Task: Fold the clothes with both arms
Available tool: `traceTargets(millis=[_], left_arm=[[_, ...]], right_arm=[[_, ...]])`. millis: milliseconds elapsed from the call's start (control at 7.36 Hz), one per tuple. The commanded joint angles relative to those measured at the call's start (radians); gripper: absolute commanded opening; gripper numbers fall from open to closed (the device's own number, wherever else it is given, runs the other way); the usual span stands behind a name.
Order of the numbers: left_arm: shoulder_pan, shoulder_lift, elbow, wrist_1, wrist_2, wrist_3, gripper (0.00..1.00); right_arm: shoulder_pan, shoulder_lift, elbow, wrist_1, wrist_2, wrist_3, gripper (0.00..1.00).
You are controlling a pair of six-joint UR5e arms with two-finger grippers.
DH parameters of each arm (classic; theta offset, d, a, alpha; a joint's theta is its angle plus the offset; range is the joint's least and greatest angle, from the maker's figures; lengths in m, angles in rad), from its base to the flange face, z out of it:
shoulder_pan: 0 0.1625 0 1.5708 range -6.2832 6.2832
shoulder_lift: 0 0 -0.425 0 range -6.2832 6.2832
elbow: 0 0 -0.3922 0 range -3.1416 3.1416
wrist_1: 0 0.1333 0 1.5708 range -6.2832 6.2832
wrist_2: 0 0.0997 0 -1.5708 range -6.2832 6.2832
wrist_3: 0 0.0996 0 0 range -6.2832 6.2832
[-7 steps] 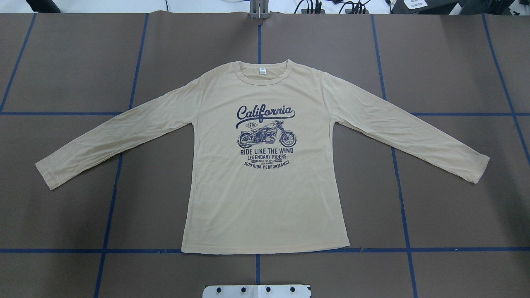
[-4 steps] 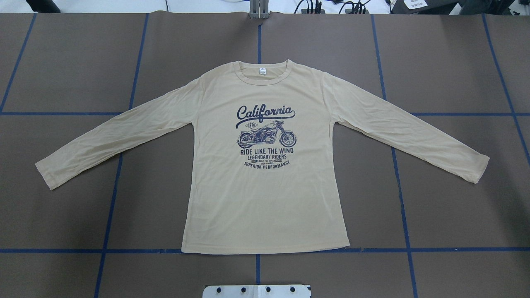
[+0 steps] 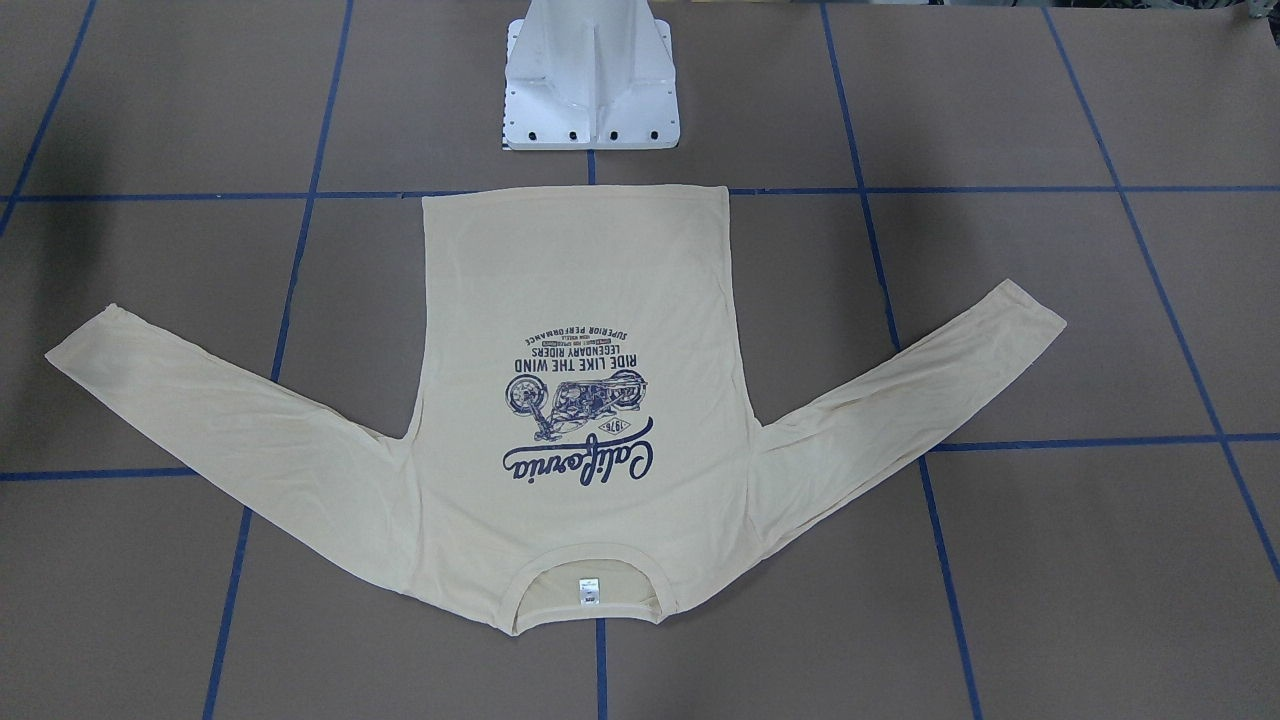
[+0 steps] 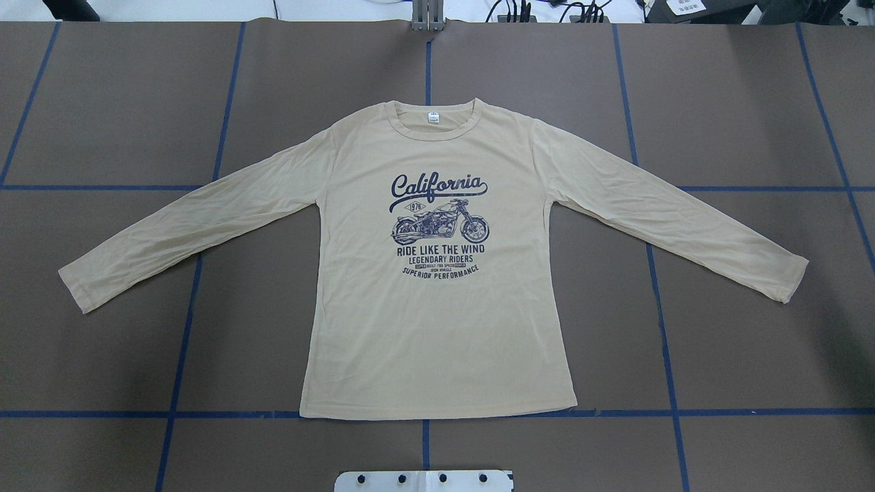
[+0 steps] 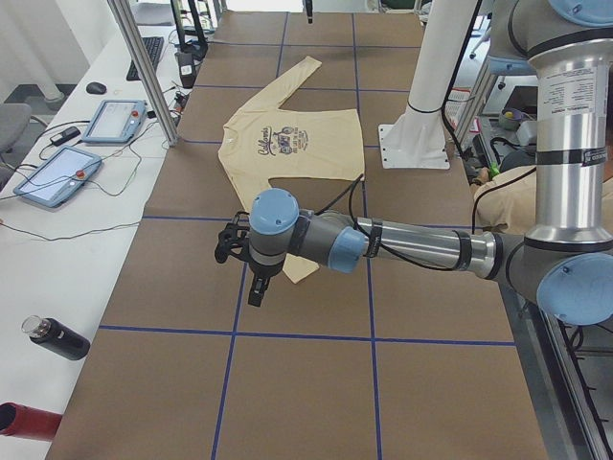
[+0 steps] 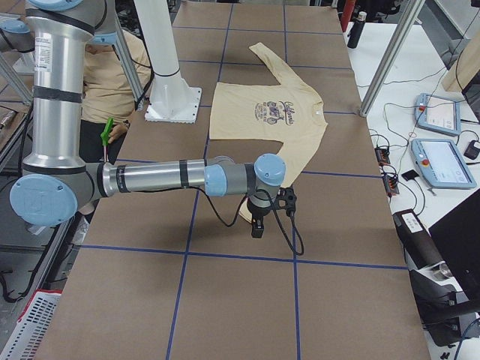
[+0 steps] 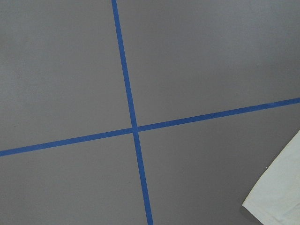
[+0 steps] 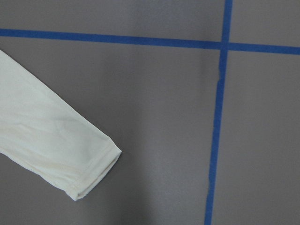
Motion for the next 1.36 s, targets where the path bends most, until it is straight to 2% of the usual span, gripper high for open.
traceTargets(millis=[0, 136, 272, 408, 951, 1223], left_arm=[[0.004, 0.0, 0.01, -0.04, -0.022, -0.002, 1.0], [0.004, -0.001, 0.008, -0.048, -0.022, -0.002, 1.0], [0.004, -0.002, 0.011, -0.074, -0.022, -0.002, 1.0], [0.004, -0.002, 0.01, -0.074, -0.022, -0.002, 1.0], [0.004, -0.002, 0.011, -0.077, -0.019, -0.001, 1.0], [0.004, -0.002, 0.01, -0.077, -0.021, -0.001, 1.0]], right_arm=[[-0.102, 0.017, -0.164, 0.356, 0.006, 0.236, 1.0], [-0.141, 0.017, -0.247, 0.537, 0.007, 0.388, 1.0], [-0.175, 0.017, -0.268, 0.627, 0.007, 0.532, 1.0], [-0.201, 0.017, -0.268, 0.643, 0.006, 0.608, 1.0], [-0.252, 0.019, -0.279, 0.642, -0.029, 0.612, 0.99], [-0.259, 0.025, -0.306, 0.643, -0.036, 0.612, 0.96]])
